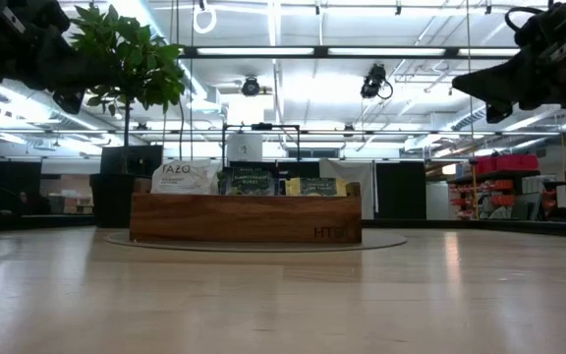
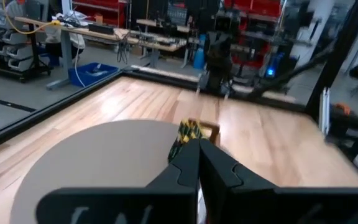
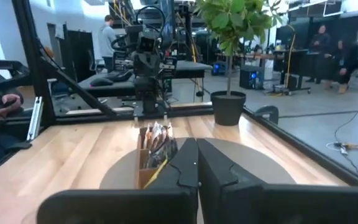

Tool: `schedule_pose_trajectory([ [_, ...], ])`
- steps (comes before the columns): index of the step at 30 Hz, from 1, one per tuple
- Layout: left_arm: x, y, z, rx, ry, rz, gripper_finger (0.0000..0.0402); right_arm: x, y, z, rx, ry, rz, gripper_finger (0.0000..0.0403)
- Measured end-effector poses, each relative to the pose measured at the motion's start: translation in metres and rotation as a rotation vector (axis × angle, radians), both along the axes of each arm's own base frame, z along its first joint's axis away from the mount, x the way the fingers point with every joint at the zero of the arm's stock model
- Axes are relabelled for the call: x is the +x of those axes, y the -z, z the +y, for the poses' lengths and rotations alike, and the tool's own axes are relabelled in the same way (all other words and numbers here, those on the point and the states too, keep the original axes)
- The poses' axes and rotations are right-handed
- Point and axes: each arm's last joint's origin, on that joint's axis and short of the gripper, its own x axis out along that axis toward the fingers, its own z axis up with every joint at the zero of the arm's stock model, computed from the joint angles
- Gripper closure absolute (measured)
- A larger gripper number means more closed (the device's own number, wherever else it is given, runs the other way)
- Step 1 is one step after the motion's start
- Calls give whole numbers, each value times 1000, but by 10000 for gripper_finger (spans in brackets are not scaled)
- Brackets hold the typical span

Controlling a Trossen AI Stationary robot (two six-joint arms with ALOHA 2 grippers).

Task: Pick & Place Tea
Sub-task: Return to Home Position

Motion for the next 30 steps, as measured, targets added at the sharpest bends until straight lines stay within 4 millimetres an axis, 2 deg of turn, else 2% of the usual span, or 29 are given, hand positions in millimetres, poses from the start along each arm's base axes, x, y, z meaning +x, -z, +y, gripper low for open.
schedule_pose_trajectory([
  [4, -3, 1, 1, 18, 2, 4, 390, -6, 5, 0, -2, 22, 39, 403],
  [11, -6, 0, 1, 72, 32, -11, 390, -8, 2, 0, -2, 9, 49, 403],
  [18, -4, -4, -3, 183, 153, -79, 390, -8, 2, 1, 1, -22, 47, 403],
  [26, 4, 23, -7, 253, 198, -24, 390, -8, 2, 1, -11, -27, 52, 403],
  [30, 5, 25, -7, 268, 211, -30, 390, -8, 3, 1, 6, -27, 51, 402],
])
